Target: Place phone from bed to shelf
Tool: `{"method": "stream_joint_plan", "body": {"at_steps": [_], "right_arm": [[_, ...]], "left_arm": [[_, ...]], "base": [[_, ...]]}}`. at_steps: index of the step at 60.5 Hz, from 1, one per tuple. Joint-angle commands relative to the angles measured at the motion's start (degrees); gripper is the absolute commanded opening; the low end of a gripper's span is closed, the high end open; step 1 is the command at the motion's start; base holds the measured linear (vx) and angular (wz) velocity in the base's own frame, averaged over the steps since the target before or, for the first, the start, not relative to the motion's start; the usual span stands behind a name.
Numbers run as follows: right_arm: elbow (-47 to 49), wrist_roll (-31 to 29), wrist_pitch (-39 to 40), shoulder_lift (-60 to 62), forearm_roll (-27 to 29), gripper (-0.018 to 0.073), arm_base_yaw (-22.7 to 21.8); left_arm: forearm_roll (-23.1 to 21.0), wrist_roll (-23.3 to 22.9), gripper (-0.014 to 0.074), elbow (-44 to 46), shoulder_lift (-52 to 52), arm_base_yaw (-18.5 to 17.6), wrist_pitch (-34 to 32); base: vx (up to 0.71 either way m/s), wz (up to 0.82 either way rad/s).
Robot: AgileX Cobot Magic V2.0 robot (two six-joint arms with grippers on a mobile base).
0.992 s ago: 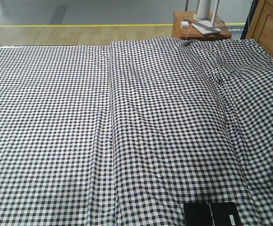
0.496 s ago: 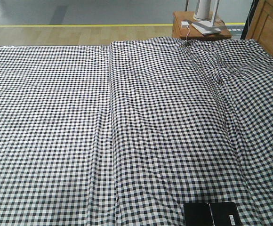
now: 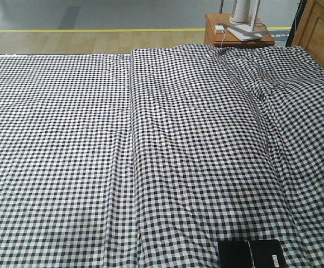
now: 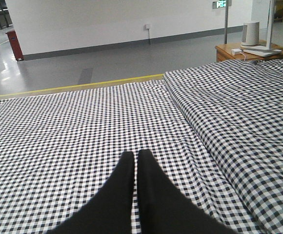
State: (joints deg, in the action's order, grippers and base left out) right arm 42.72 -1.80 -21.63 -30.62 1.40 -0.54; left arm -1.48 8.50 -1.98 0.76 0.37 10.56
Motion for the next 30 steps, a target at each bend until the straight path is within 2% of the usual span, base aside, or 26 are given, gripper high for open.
{"method": "stream_joint_plan", "body": {"at_steps": [1, 9, 26, 28, 30], "right_arm": [[1.6, -0.5, -0.2, -4.3, -0.5, 0.0075, -0.2], [1.6, -0.5, -4.1, -8.7, -0.5, 0.0207, -0.2], [1.6, -0.1, -4.4, -12.7, -0.3, 0.069, -0.2], [1.6, 0.0, -4.4, -12.7, -0.3, 0.0728, -0.2], [1.6, 0.0, -4.2, -12.7, -0.3, 0.0729, -0.2]], "left_arm": [[-0.5, -0.3, 0.0001, 1.3, 0.6, -0.3, -4.2], [-0.5, -0.3, 0.0001, 1.3, 0.6, -0.3, -4.2], [-0.5, -0.3, 0.0001, 1.3, 0.6, -0.3, -4.2], [-0.5, -0.3, 0.0001, 1.3, 0.6, -0.3, -4.2], [-0.5, -0.3, 0.0001, 1.3, 0.6, -0.3, -4.2]], "base": [[0.0, 0.0], [0.0, 0.0], [0.0, 0.0], [0.0, 0.0], [0.0, 0.0]]}}
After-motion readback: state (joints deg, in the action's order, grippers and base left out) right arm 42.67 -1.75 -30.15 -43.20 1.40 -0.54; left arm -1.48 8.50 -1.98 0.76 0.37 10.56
